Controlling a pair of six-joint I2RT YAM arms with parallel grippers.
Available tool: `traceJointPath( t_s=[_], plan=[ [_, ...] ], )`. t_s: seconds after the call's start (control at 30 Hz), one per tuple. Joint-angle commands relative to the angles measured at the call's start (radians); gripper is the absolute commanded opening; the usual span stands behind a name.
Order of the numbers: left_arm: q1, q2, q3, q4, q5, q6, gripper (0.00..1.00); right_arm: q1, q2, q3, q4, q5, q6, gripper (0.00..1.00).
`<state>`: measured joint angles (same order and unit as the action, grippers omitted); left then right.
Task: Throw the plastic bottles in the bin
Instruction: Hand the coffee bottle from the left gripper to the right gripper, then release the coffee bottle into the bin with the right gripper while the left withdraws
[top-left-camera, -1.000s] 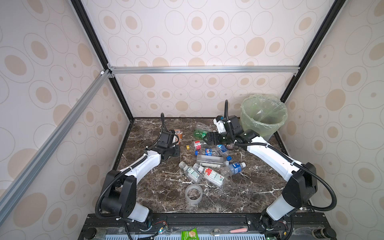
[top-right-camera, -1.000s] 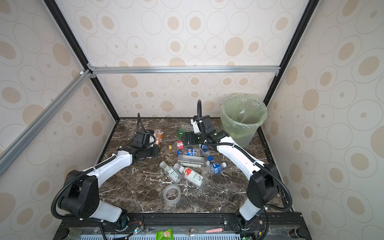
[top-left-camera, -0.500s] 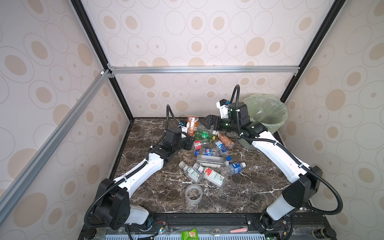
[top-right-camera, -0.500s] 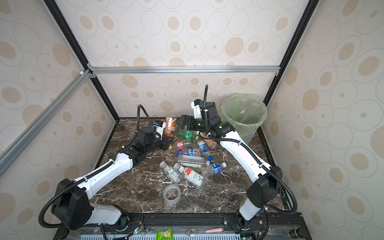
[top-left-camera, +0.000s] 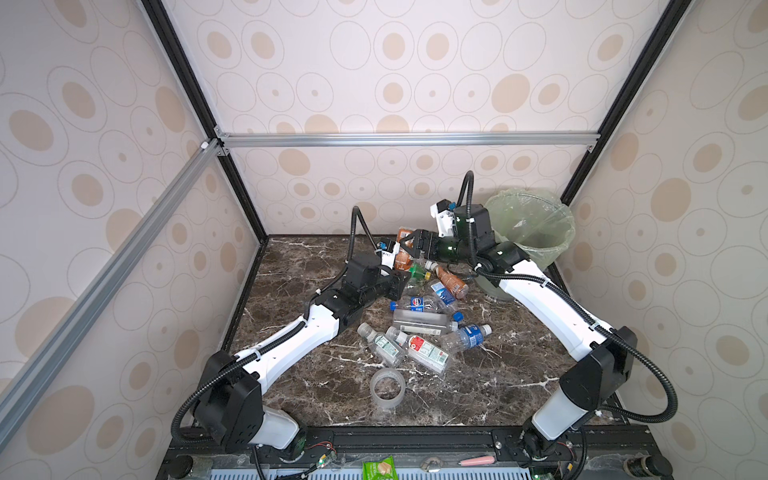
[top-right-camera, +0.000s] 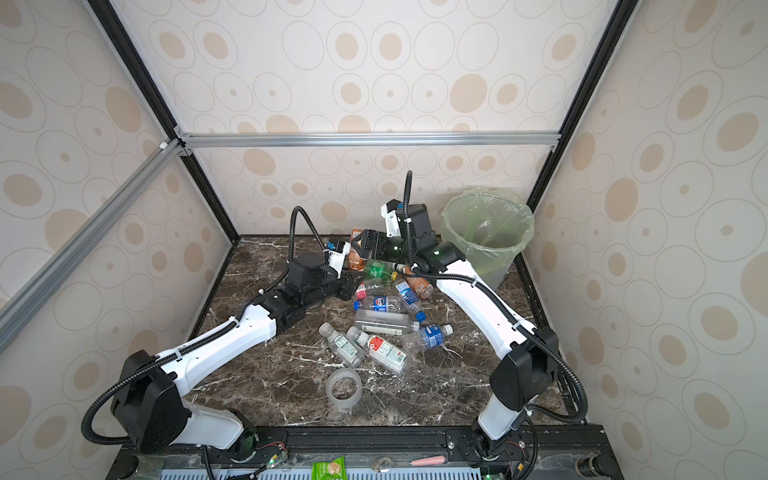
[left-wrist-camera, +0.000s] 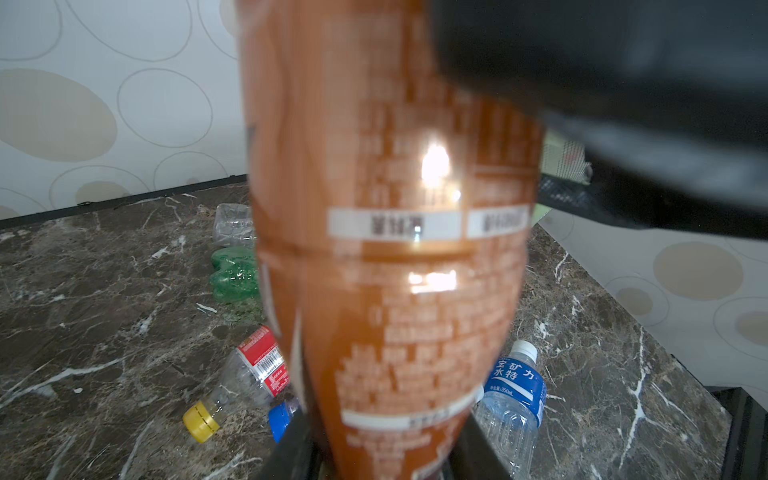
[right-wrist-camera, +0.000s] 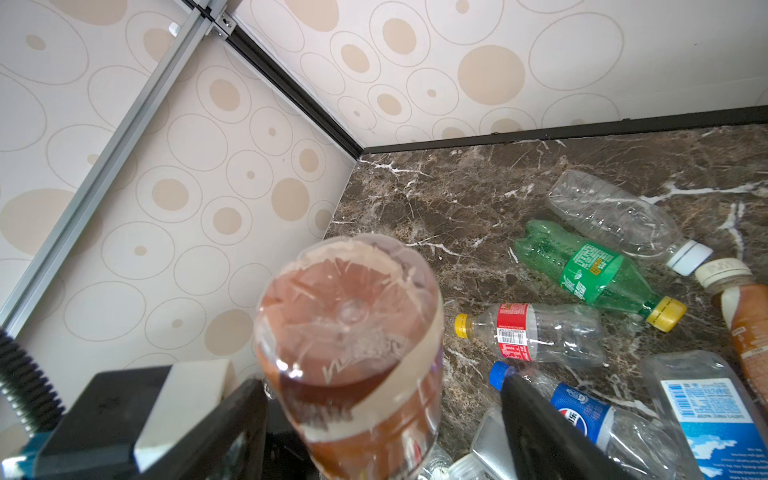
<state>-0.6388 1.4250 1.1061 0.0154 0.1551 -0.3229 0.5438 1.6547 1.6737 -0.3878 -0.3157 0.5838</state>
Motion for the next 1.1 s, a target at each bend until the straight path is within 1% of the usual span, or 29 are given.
traceJointPath(
  t_s=[0.0,0.13,0.2,0.4,0.5,0.57,0.67,0.73,0.87,1.0,1.07],
  plan=[
    [-0.017,-0.011,0.041,0.046,-0.003,-0.017,0.29,0.002,0.023,0.041,0.012,0.013,0.016,0.88],
    [-0.030,-0.011,0.044,0.046,-0.008,-0.018,0.29,0.002,0.057,0.071,0.011,0.017,0.016,0.85],
    [-0.037,-0.014,0.044,0.046,-0.015,-0.016,0.29,0.002,0.077,0.091,0.010,0.014,0.015,0.82],
    [-0.041,-0.039,0.033,0.050,-0.038,-0.020,0.30,0.002,0.102,0.112,0.002,0.029,0.013,0.60],
    [-0.042,-0.052,0.024,0.052,-0.056,-0.021,0.32,-0.005,0.100,0.108,0.001,0.033,0.011,0.51],
    [-0.040,-0.054,0.020,0.051,-0.069,-0.026,0.35,-0.008,0.098,0.102,0.002,0.031,0.011,0.46],
    [-0.039,-0.052,0.021,0.043,-0.086,-0.034,0.40,-0.021,0.083,0.079,0.007,0.033,0.011,0.43],
    [-0.040,-0.049,0.018,0.051,-0.079,-0.043,0.48,-0.037,0.070,0.058,0.012,0.037,0.010,0.40],
    [-0.041,-0.038,0.038,0.036,-0.064,-0.053,0.70,-0.083,0.055,0.063,-0.031,0.060,-0.013,0.37],
    [-0.041,-0.021,0.094,-0.007,-0.033,-0.056,0.98,-0.122,0.038,0.131,-0.121,0.123,-0.063,0.37],
    [-0.041,-0.017,0.134,-0.031,-0.019,-0.055,0.99,-0.133,0.023,0.189,-0.179,0.191,-0.116,0.37]
  ],
)
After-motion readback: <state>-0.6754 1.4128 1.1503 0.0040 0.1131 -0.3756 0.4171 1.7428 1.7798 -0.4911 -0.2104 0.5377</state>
